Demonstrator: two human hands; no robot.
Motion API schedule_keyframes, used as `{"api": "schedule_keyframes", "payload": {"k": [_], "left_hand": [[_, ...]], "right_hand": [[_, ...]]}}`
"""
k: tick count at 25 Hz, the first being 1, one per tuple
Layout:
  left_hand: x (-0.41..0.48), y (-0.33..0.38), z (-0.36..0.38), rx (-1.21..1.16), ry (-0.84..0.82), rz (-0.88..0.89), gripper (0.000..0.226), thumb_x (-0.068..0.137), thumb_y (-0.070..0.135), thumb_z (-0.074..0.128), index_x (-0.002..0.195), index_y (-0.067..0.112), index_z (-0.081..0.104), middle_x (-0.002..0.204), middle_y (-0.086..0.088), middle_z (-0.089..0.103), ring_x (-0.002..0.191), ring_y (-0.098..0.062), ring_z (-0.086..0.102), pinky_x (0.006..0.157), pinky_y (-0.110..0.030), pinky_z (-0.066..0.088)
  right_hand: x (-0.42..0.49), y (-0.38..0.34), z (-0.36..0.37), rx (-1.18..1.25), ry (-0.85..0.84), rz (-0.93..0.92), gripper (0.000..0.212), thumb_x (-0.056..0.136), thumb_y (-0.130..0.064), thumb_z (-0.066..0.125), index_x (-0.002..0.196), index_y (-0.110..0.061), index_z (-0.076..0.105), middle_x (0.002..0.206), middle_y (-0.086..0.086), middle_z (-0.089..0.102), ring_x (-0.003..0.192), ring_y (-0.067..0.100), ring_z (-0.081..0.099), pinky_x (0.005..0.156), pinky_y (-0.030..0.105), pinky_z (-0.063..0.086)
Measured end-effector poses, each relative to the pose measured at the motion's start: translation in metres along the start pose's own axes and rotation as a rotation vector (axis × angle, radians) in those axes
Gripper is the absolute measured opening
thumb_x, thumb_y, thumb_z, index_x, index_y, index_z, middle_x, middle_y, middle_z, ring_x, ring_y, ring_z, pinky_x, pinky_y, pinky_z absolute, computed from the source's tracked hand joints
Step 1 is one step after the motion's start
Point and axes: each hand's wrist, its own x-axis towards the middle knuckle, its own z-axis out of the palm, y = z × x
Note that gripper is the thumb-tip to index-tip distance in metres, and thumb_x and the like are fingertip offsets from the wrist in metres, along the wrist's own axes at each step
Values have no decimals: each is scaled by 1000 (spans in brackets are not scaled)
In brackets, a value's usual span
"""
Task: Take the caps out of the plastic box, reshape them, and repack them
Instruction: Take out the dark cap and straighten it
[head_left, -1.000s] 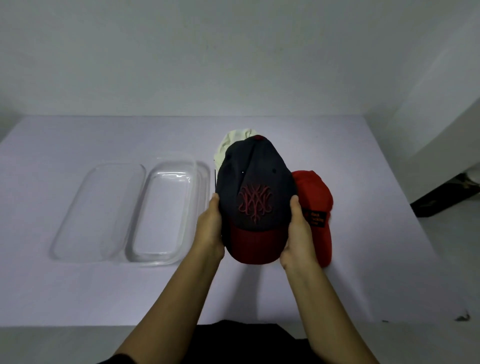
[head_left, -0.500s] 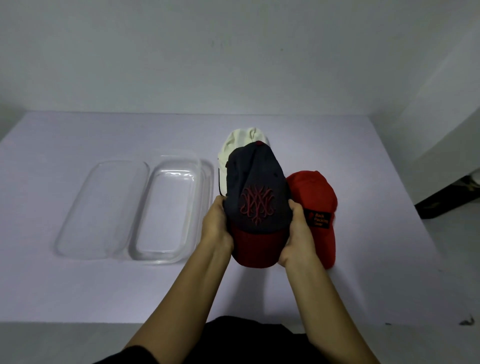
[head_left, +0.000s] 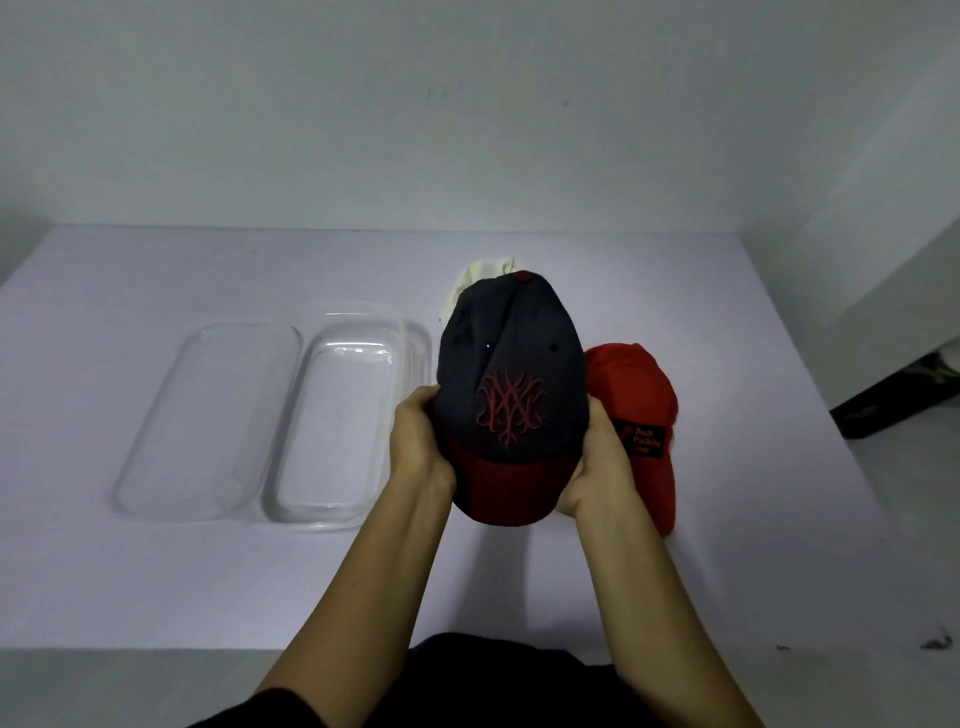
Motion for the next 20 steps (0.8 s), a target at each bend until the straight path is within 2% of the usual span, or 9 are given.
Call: {"api": "schedule_keyframes", "payload": {"k": [3, 6, 8, 11, 14, 17, 20], "left_hand": [[3, -2, -2, 40, 39, 4, 15, 72, 21, 56, 76, 12, 67, 78, -5, 67, 69, -22, 64, 64, -29, 52], [-2, 5, 2, 70, -26, 79, 29, 82, 31, 57, 98, 12, 73, 96, -5, 75, 91, -24, 69, 83, -35, 55], [-7, 9, 5, 63, -26, 134, 30, 84, 37, 60, 100, 15, 73, 95, -4, 76, 90, -22, 70, 83, -35, 55], [-12, 9, 10, 46, 21, 133, 27, 81, 31, 63, 98, 11, 72, 92, -6, 75, 81, -21, 70, 74, -31, 56], [-14, 6, 9, 64, 96, 112, 25, 81, 26, 64, 96, 8, 71, 92, -8, 74, 78, -22, 68, 68, -30, 55], [-13, 8, 3, 139, 37, 108, 30, 89, 39, 54, 98, 14, 68, 89, -3, 72, 84, -19, 66, 69, -30, 52], [-12, 2, 3, 254, 3, 74, 41, 94, 46, 34, 91, 20, 65, 87, -1, 69, 83, -17, 63, 77, -32, 50]], "right_hand": [[-2, 4, 2, 6, 67, -45, 36, 81, -43, 62, 106, -18, 71, 110, 8, 71, 103, 30, 64, 98, 48, 47], [-8, 1, 4, 5, -22, -155, 57, 79, -61, 56, 123, -24, 62, 125, 4, 64, 114, 24, 59, 104, 46, 43], [-10, 0, 6, -37, -59, -219, 69, 70, -68, 60, 125, -26, 60, 127, 0, 63, 115, 23, 59, 104, 46, 43], [-10, 0, 6, -40, 40, -182, 52, 73, -52, 68, 115, -21, 67, 114, 4, 70, 104, 26, 64, 98, 47, 48], [-10, 6, 4, -60, 60, -133, 50, 75, -49, 68, 116, -20, 67, 116, 6, 69, 106, 29, 64, 100, 49, 46], [-12, 3, 2, -38, 29, -136, 58, 83, -58, 54, 127, -21, 58, 128, 5, 62, 115, 25, 59, 103, 44, 44], [-20, 2, 6, -12, 66, -231, 54, 92, -56, 39, 134, -23, 50, 136, 1, 55, 122, 21, 53, 101, 38, 43]]}}
